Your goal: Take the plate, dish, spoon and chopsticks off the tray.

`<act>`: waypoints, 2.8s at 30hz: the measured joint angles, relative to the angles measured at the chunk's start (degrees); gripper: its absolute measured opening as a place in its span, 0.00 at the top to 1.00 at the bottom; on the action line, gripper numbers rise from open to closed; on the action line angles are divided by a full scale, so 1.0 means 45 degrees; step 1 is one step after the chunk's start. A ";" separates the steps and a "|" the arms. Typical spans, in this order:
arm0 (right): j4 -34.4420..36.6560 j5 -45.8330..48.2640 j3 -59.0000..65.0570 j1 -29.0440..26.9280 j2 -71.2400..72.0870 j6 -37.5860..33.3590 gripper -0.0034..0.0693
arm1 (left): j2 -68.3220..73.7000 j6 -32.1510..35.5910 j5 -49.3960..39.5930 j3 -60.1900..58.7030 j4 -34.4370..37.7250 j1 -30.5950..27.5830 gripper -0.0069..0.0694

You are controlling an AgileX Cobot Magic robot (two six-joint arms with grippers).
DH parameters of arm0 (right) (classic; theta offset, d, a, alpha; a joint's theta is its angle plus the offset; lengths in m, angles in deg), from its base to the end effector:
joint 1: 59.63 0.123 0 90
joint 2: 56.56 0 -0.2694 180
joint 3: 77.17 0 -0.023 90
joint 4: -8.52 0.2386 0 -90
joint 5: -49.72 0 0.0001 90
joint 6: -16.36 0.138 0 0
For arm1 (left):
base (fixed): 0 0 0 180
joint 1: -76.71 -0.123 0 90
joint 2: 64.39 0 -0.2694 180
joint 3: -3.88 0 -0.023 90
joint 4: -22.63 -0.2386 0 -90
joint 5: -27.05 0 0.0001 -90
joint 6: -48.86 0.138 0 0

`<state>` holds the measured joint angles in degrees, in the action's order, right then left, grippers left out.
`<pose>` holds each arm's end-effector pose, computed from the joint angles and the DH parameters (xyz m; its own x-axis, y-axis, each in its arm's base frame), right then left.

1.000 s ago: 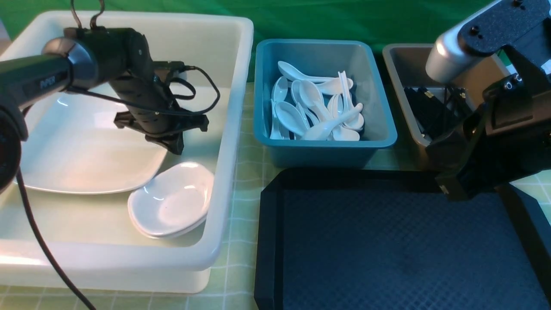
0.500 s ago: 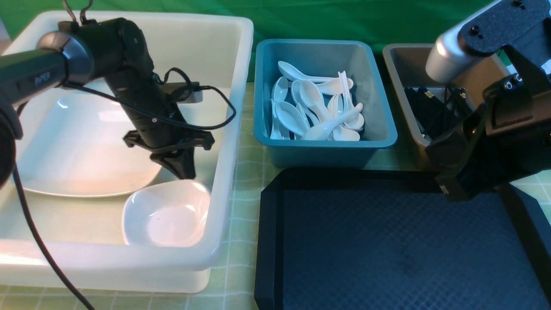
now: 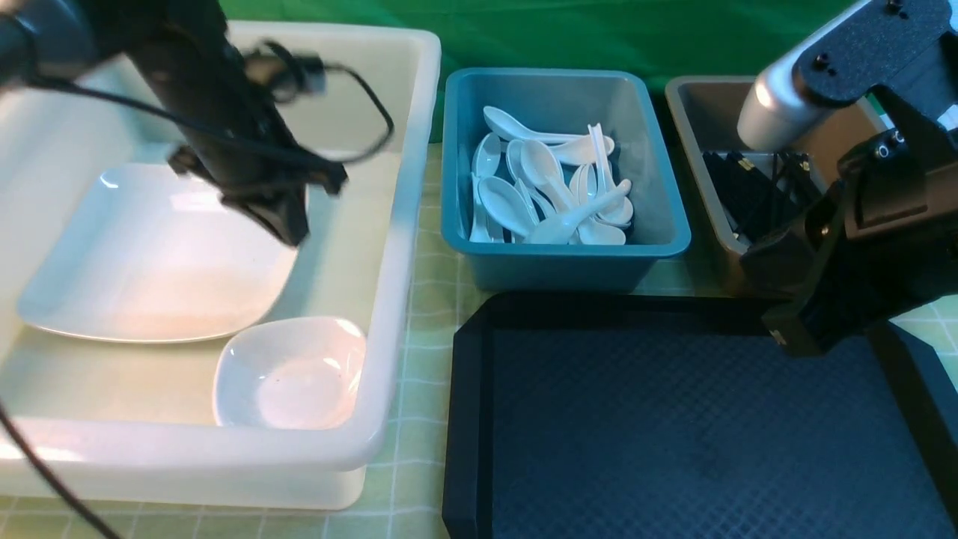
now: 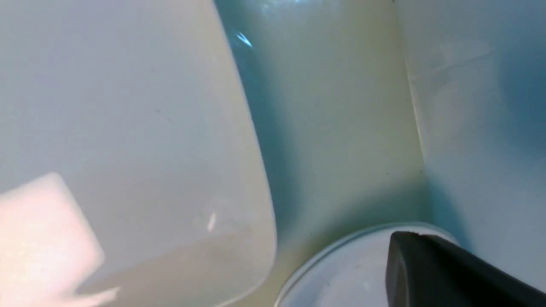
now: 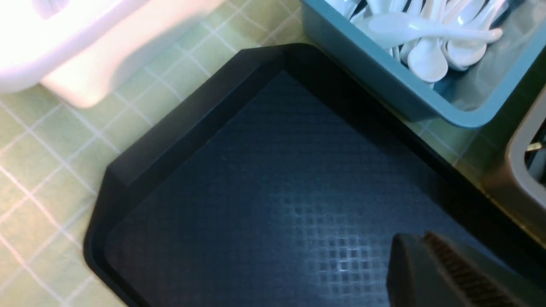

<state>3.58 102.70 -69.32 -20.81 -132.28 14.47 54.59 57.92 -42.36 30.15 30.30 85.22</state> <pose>0.2108 0.1574 0.3338 -0.5127 -0.5212 -0.6823 -0.6343 0.7655 -0.1081 0.4052 -0.0781 0.2402 -0.9141 0.2477 -0.3211 0.2879 0.9540 -0.0838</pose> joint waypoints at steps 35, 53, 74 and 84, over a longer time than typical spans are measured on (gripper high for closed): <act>-0.0175 -0.5542 0.7582 0.0000 1.2051 0.1194 0.96 | -0.3852 -0.1069 -0.0074 -0.0900 0.0724 0.0000 0.93; -0.0175 -0.6376 0.7824 0.0000 1.2051 0.1204 0.89 | -0.3852 -0.1069 -0.0062 -0.0900 0.0849 0.0000 0.93; -0.0134 -0.8369 1.3898 -0.4378 1.4678 0.1204 0.83 | -0.3852 -0.1069 -0.0049 -0.0900 0.1462 0.0000 0.93; -0.0471 -0.8473 1.5401 -0.6862 1.4956 0.1204 0.79 | -0.3862 -0.1069 -0.0062 -0.0900 0.1462 0.0000 0.93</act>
<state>1.46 64.57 -0.02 -51.69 -64.98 19.88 37.21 53.11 -42.64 26.10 36.88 85.22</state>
